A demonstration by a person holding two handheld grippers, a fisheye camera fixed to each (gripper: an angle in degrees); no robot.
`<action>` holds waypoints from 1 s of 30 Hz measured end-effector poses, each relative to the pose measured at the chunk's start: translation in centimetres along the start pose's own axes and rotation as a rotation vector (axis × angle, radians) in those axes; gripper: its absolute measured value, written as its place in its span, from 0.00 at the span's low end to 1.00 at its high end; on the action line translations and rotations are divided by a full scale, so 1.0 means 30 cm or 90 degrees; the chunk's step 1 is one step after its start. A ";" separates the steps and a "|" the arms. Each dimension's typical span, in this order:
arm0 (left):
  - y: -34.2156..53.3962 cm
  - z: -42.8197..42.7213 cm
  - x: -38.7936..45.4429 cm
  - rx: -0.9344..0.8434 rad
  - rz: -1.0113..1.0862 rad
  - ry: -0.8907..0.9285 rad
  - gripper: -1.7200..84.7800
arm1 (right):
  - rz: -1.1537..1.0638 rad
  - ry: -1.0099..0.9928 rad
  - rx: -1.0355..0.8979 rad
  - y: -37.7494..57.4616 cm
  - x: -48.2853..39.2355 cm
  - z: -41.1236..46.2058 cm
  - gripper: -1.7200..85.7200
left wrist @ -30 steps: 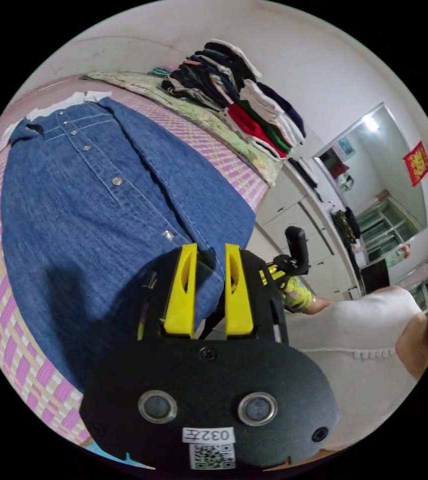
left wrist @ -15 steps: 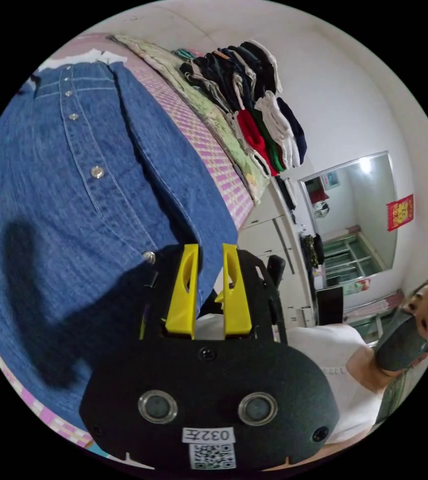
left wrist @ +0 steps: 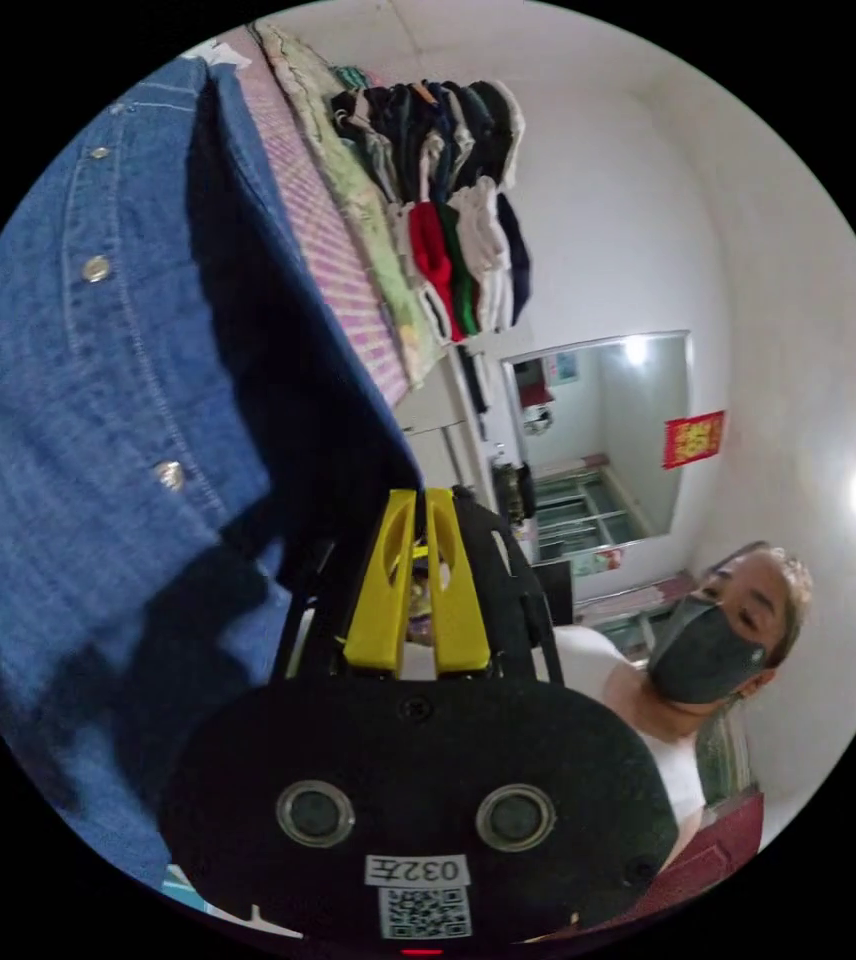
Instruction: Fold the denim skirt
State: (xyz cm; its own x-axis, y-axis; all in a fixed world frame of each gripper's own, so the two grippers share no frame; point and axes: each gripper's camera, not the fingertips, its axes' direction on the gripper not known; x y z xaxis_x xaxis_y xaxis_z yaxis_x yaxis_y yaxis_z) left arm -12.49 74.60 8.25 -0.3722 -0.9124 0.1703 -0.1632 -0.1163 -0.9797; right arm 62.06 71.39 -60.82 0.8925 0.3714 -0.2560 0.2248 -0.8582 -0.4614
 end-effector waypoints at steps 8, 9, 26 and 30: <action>0.084 -0.020 -0.043 -0.054 0.006 -0.075 0.06 | -0.026 0.032 0.041 0.039 -0.018 -0.103 0.09; 0.092 -0.015 -0.043 -0.061 0.010 -0.096 0.06 | -0.025 0.033 0.042 0.041 -0.014 -0.105 0.09; 0.188 -0.234 -0.037 0.026 -0.096 0.107 0.01 | -0.036 0.023 0.061 0.051 0.004 -0.151 0.09; 0.161 -0.191 0.033 0.019 -0.051 0.170 0.01 | -0.050 0.034 0.059 0.039 -0.018 -0.153 0.09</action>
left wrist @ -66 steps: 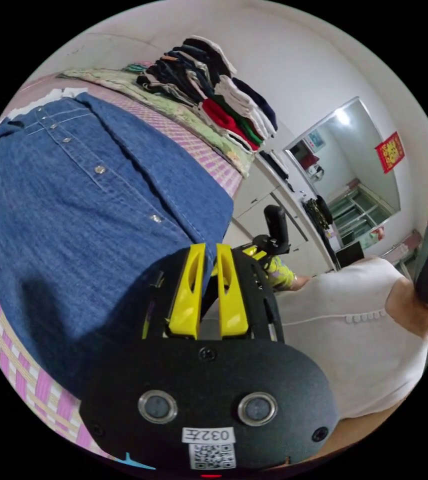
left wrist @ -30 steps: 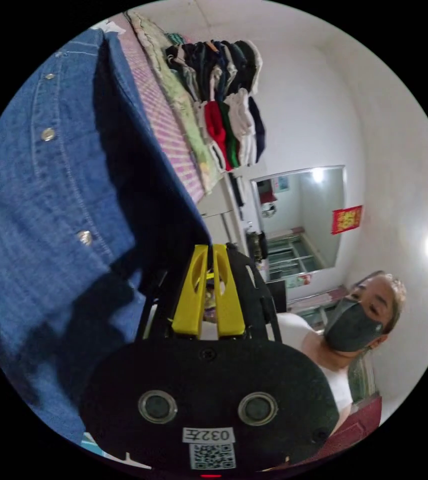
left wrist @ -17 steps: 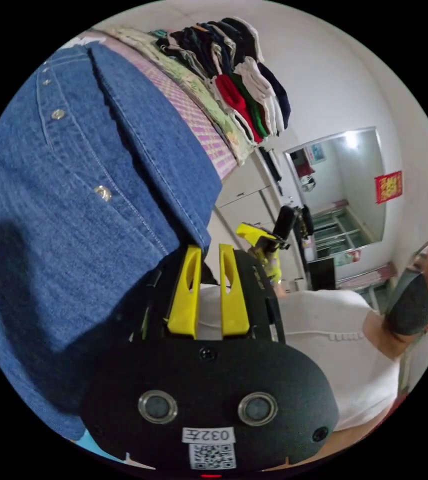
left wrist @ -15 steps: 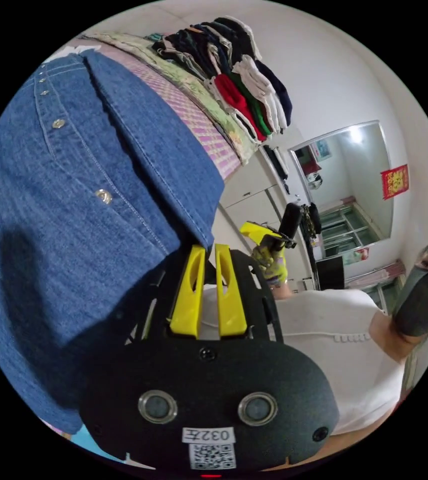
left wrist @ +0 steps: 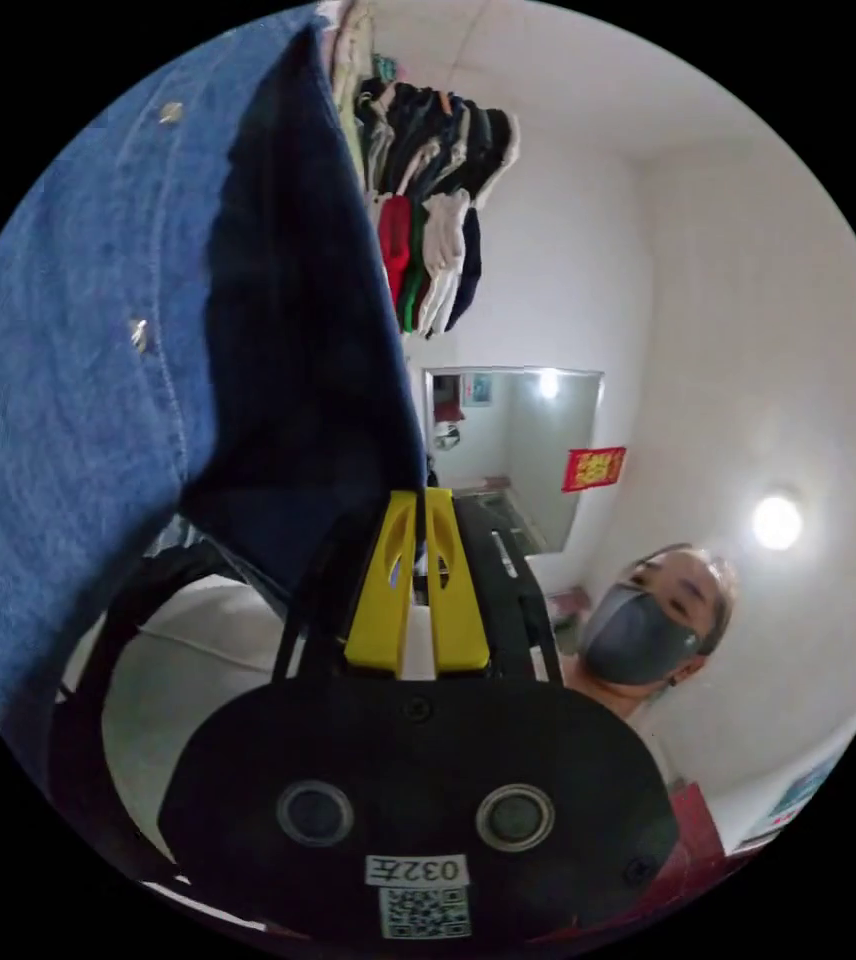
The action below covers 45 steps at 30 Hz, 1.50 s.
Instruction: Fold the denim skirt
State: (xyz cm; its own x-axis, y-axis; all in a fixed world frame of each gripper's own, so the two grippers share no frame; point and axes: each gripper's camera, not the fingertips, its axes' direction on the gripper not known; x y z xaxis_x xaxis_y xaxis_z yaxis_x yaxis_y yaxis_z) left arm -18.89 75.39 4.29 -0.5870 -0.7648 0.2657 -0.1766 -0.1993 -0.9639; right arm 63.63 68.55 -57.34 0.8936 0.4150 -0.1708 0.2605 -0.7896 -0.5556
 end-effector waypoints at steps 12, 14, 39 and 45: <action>0.245 -0.075 0.091 0.123 0.031 -0.332 0.01 | -0.013 -0.007 -0.027 -0.093 -0.011 0.053 0.09; 0.254 -0.054 0.007 0.099 0.010 -0.299 0.01 | -0.018 -0.019 -0.054 -0.140 -0.021 0.100 0.09; 0.302 0.016 0.303 0.172 0.195 -0.561 0.01 | 0.044 0.093 -0.153 -0.480 -0.012 0.245 0.11; 0.037 -0.036 0.232 0.172 0.101 -0.729 0.01 | -0.015 0.148 -0.237 -0.551 -0.097 0.365 0.06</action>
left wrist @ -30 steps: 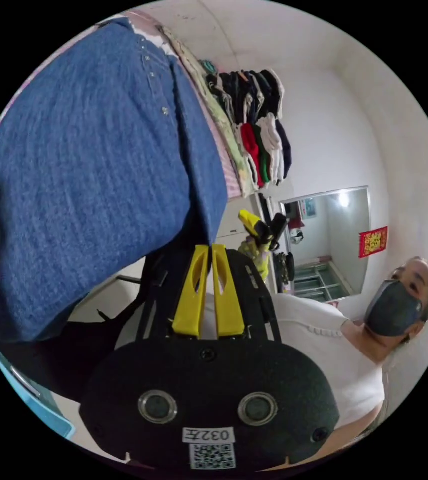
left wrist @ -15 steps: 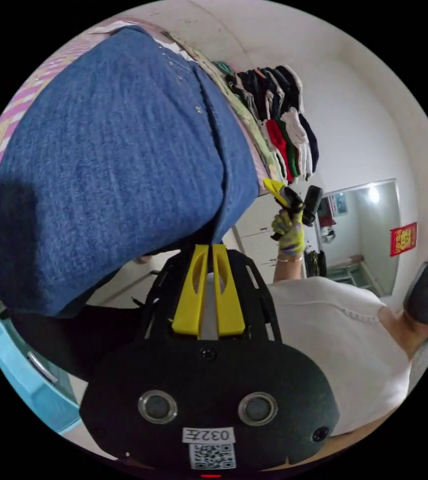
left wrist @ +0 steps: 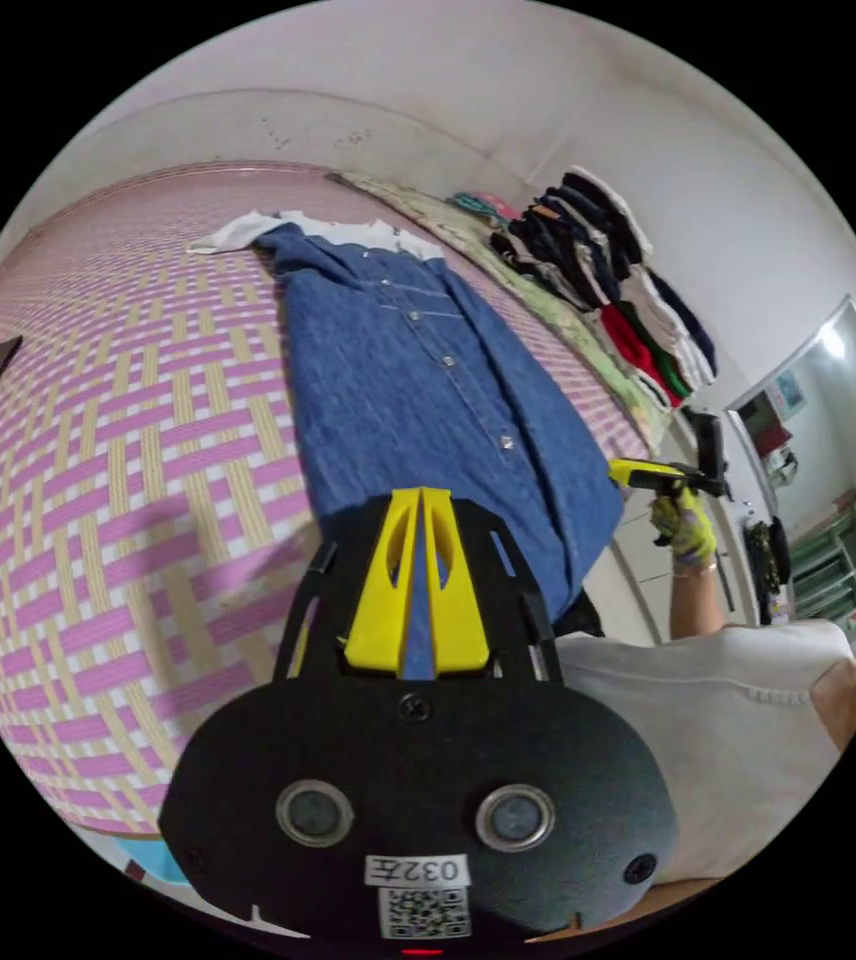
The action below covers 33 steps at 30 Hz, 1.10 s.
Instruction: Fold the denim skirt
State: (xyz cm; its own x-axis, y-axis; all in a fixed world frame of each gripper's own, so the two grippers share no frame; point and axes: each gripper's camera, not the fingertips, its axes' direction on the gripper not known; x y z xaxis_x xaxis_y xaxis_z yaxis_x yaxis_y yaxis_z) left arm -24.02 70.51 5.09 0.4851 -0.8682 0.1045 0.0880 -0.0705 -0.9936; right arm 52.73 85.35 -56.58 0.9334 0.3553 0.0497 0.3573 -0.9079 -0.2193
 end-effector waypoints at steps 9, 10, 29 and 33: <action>0.077 0.028 0.211 -0.070 0.026 0.112 0.01 | 0.002 0.082 -0.007 0.124 -0.006 -0.134 0.01; 0.086 0.036 0.274 -0.096 0.056 0.138 0.01 | 0.012 0.109 -0.036 0.146 0.003 -0.150 0.02; -1.832 0.400 0.037 0.023 -0.101 0.245 0.09 | -0.039 -0.292 0.201 -0.115 0.292 -0.065 0.10; -2.101 0.527 -0.032 0.024 -0.134 0.200 0.09 | -0.035 -0.307 0.218 -0.080 0.336 -0.093 0.10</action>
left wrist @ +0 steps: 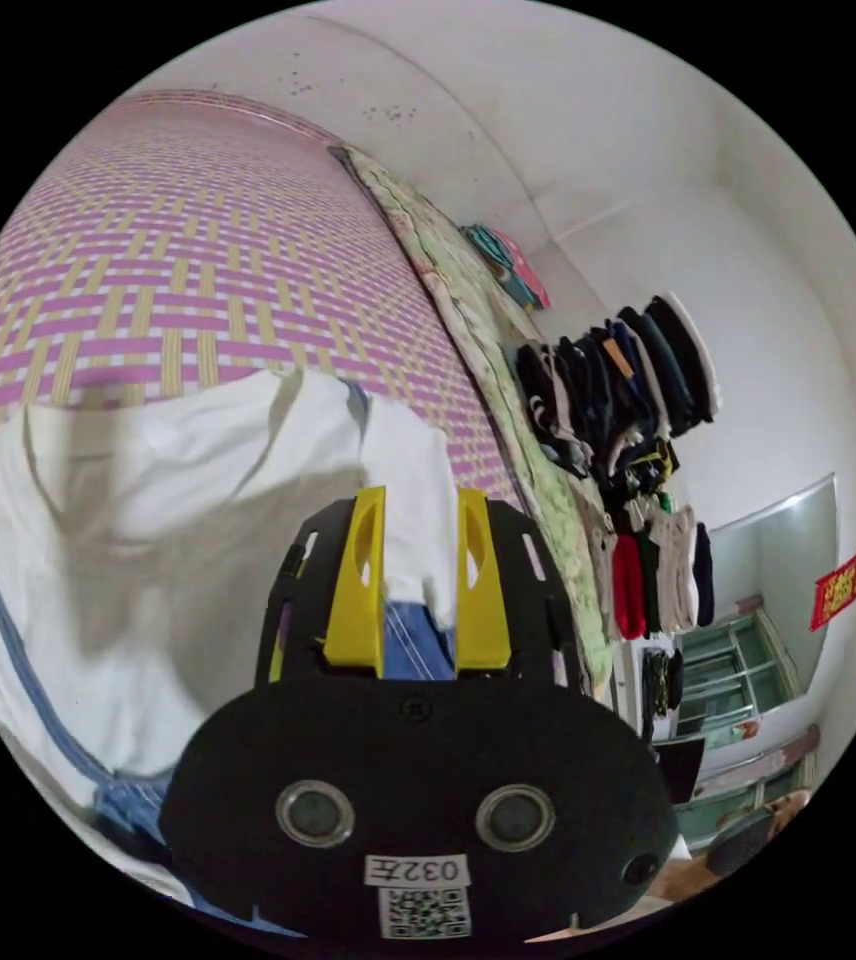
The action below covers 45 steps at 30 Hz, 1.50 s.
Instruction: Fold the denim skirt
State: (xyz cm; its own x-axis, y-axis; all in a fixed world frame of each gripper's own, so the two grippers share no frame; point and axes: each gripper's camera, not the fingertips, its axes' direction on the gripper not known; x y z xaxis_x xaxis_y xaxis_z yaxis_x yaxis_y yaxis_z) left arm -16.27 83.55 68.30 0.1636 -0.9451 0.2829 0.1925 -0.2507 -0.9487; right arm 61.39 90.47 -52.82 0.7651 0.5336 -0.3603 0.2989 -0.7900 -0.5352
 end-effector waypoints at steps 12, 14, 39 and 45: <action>-0.363 0.212 0.111 -0.048 0.022 -0.084 0.01 | -0.005 -0.016 0.005 0.040 0.032 -0.101 0.10; -0.374 0.157 0.169 -0.045 0.028 -0.078 0.00 | -0.006 -0.017 0.007 0.046 0.036 -0.116 0.10; -0.624 0.085 0.620 -0.075 0.153 -0.135 0.02 | 0.003 -0.002 0.006 0.069 0.066 -0.178 0.10; -0.669 0.117 0.490 -0.080 0.041 -0.144 0.09 | 0.001 -0.002 0.005 0.072 0.070 -0.184 0.10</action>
State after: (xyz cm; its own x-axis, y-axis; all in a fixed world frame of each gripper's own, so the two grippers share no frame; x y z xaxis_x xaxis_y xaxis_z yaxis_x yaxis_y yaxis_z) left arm -14.33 75.42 92.00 0.3866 -0.8926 0.2320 0.0553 -0.2286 -0.9719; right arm 66.79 88.23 -50.52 0.7636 0.5330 -0.3644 0.2926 -0.7888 -0.5406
